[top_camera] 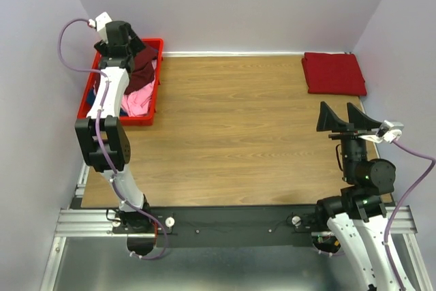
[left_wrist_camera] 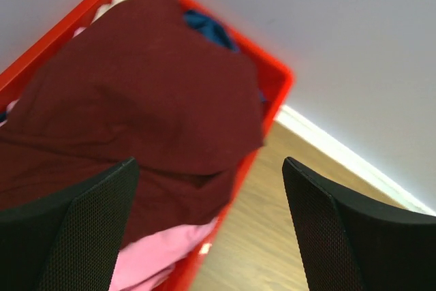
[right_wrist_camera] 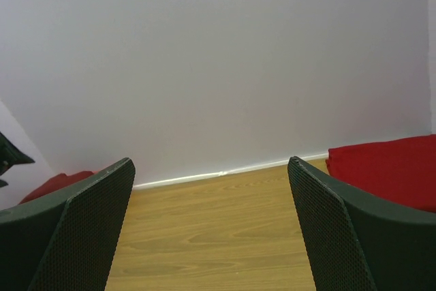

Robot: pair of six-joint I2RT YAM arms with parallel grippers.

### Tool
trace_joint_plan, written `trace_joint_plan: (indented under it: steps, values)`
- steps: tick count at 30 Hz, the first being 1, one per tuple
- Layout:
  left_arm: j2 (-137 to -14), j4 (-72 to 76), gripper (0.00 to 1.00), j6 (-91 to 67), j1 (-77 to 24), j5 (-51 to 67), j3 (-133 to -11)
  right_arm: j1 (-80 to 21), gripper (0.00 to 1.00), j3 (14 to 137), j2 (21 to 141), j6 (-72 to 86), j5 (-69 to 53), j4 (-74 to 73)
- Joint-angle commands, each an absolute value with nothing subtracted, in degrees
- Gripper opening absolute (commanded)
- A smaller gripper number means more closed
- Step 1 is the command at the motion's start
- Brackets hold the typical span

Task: Fold and stack the t-shirts
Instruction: Grab the tshirt from the pile

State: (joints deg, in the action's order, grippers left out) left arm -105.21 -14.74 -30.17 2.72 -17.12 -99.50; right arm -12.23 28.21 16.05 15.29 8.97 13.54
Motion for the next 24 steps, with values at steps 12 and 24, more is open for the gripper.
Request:
trace_joint_plan:
  steps: [12,24]
  values:
    - [-113.11,-16.78,0.79,-35.86,11.42,-13.19,-93.77,-12.92,1.0,27.07,16.44,15.12,11.07,12.66]
    - [-117.78,-19.59,0.27,-35.42,11.78,-12.21,-95.45,-13.01,1.0,26.89,17.31,15.64,11.6,12.57]
